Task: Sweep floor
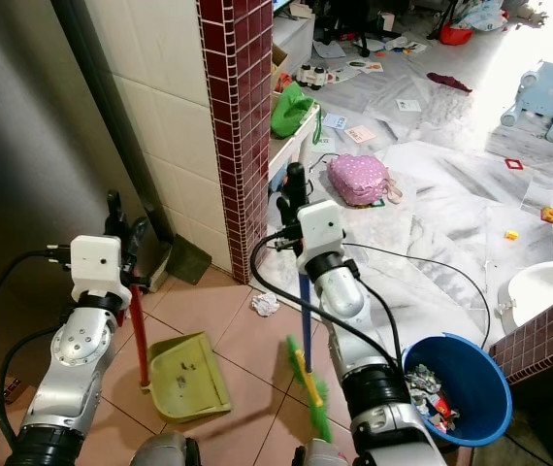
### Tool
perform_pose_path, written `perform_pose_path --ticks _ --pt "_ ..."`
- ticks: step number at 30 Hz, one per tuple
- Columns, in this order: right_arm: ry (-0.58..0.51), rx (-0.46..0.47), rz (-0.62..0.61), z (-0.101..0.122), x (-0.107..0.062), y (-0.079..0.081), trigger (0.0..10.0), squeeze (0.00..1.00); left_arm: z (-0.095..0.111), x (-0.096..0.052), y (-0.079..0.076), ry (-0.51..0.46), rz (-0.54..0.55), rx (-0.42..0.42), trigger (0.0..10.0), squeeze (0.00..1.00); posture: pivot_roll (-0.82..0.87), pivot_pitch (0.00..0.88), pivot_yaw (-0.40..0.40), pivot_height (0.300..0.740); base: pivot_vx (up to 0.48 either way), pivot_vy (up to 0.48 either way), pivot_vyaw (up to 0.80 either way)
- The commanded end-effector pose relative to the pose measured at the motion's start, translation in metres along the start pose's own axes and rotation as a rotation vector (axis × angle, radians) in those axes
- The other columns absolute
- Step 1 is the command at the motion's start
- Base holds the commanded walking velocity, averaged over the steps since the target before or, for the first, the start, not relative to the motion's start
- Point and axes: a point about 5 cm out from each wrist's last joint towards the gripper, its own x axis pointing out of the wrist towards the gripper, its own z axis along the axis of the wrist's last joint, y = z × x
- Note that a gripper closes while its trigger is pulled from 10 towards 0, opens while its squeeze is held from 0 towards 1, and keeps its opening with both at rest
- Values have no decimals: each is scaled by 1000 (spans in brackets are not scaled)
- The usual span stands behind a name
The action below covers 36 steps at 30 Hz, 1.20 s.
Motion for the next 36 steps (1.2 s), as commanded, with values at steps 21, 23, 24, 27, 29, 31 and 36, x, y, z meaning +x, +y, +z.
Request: perform_pose_path --ticks 21,23,24,27,29,31,36 --pt "-116 -89 -38 23 12 -7 10000 0 10 5 3 -82 8 -6 10000 0 -14 10 -21 740 333 0 111" --pt "-117 -91 -38 23 13 -7 10000 0 10 5 3 -82 9 -7 10000 0 -14 9 -21 740 433 0 0" --pt "-117 -91 -38 23 13 -7 10000 0 10 5 3 -82 9 -7 10000 0 -14 9 -21 740 431 0 0" --pt "-119 -99 -34 23 13 -6 10000 0 10 5 3 -84 10 -10 10000 0 -16 8 -22 740 430 0 0" --pt "-120 -109 -32 23 12 -6 10000 0 10 5 2 -84 10 -10 10000 0 -16 8 -22 740 431 0 0" --pt "-122 -114 -27 24 12 -6 10000 0 10 5 2 -82 13 -11 10000 0 -15 9 -22 740 422 0 600" --pt "-118 -101 -32 23 13 -7 10000 0 8 5 3 -67 27 -8 10000 0 -18 11 -24 740 272 0 320"
